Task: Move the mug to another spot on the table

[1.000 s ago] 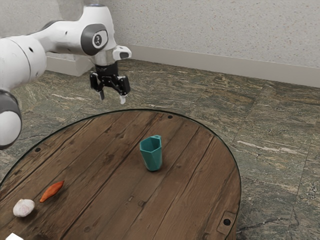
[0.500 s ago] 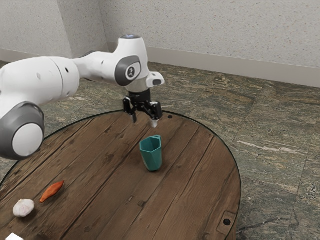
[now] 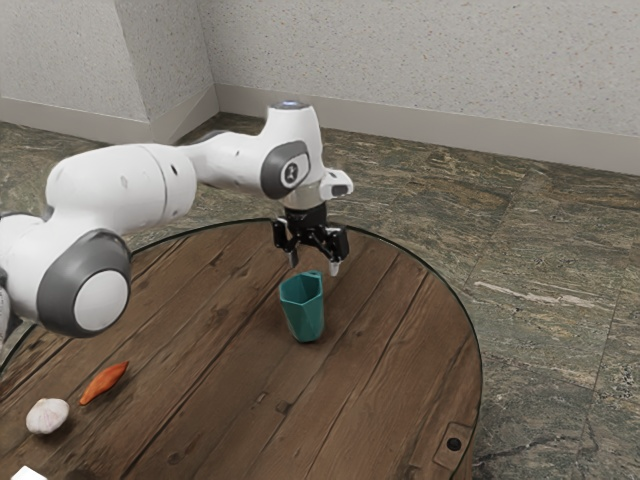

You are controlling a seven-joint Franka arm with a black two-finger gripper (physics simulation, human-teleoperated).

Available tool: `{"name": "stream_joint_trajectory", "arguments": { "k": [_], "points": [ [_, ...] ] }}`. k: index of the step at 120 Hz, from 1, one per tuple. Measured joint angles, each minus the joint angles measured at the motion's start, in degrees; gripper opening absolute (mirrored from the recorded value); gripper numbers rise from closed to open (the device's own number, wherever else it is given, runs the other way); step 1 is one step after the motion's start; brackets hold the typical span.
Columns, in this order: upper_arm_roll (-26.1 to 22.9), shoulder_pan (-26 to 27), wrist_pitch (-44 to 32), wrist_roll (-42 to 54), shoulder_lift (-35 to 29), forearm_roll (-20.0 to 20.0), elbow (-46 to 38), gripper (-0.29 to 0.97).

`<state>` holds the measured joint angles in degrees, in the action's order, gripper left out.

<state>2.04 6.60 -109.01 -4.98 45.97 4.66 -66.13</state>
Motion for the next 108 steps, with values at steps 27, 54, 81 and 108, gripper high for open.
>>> {"name": "stream_joint_trajectory", "arguments": {
  "k": [27,54,81,108],
  "points": [
    [-0.4,-0.2,1.1,-0.5,2.1,0.2,0.5,0.66],
    [-0.5,-0.4,1.6,-0.8,2.5,0.3,1.0,0.66],
    [-1.0,-0.5,2.3,-1.1,2.6,0.4,0.9,0.63],
    [-1.1,-0.5,2.5,-1.4,2.6,1.1,0.6,0.46]
  ]
}}
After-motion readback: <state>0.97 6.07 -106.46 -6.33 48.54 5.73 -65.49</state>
